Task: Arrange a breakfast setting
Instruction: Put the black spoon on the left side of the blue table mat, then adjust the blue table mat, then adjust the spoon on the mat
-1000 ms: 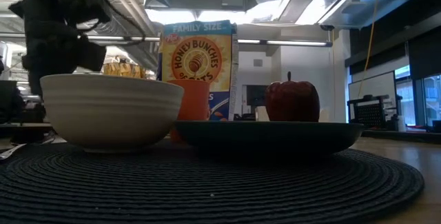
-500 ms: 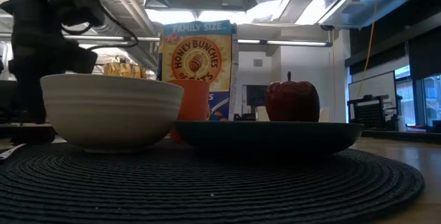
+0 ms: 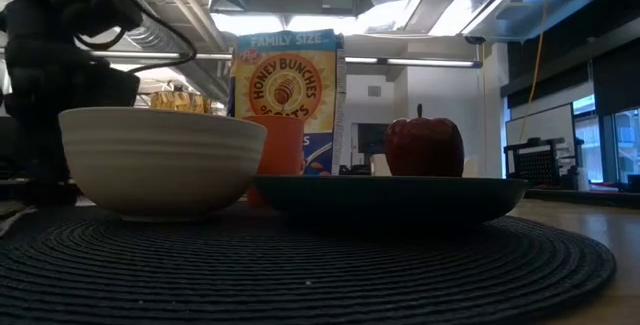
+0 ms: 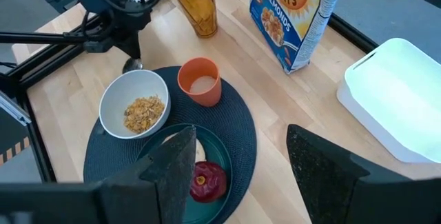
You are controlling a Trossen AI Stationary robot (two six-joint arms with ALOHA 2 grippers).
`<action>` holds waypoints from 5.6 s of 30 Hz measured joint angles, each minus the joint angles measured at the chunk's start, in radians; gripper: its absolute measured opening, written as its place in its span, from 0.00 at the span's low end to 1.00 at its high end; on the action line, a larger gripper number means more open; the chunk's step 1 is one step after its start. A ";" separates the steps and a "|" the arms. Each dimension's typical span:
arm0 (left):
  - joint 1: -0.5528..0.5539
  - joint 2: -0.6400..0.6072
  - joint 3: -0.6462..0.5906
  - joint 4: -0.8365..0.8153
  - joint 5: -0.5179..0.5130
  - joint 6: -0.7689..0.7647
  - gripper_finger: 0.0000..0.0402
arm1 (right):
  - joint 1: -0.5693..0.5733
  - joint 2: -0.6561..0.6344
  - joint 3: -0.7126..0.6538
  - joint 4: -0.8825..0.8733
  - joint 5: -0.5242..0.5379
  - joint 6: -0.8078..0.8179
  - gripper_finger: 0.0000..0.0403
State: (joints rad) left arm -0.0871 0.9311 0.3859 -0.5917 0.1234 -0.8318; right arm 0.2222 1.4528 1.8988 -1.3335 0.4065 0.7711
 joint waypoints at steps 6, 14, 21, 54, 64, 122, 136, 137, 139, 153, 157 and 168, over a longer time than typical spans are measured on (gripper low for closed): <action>-0.015 0.028 0.000 0.047 0.002 -0.031 0.01 | 0.000 0.000 0.000 0.001 0.000 0.002 0.54; -0.015 0.028 0.017 0.131 0.008 -0.060 0.00 | 0.000 0.000 0.000 0.002 0.000 0.001 0.54; -0.001 -0.001 0.107 -0.081 0.006 -0.049 0.00 | 0.000 0.000 0.000 0.002 0.002 0.001 0.54; 0.000 -0.032 0.015 0.181 -0.084 -0.297 0.00 | 0.001 0.000 0.000 0.054 -0.007 0.010 0.54; 0.000 -0.032 -0.071 0.316 -0.210 -0.435 0.00 | 0.001 0.005 0.000 0.066 -0.033 0.012 0.54; -0.456 0.385 -0.032 0.514 -0.346 -0.733 0.15 | 0.000 0.006 -0.001 -0.002 -0.014 0.032 0.54; -0.454 0.145 -0.043 0.222 -0.384 -0.730 0.08 | -0.019 0.039 -0.346 0.123 -0.096 0.044 0.54; -0.454 0.122 -0.042 0.204 -0.382 -0.730 0.08 | -0.027 0.038 -0.379 0.155 -0.116 0.056 0.54; -0.454 0.083 -0.042 0.174 -0.368 -0.730 0.08 | -0.044 0.039 -0.440 0.179 -0.155 0.081 0.54; -0.552 0.197 -0.039 0.348 -0.320 -0.808 0.08 | -0.031 0.038 -0.560 0.211 -0.192 0.173 0.54; -0.567 0.263 -0.016 0.384 -0.308 -0.790 0.08 | -0.032 0.038 -0.560 0.213 -0.208 0.170 0.54; -0.588 0.373 0.009 0.648 -0.268 -0.780 0.08 | -0.033 0.038 -0.560 0.250 -0.208 0.137 0.54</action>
State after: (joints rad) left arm -0.6749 1.3040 0.3950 0.0564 -0.1444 -1.6122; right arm 0.1894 1.4910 1.3384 -1.0839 0.1985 0.9077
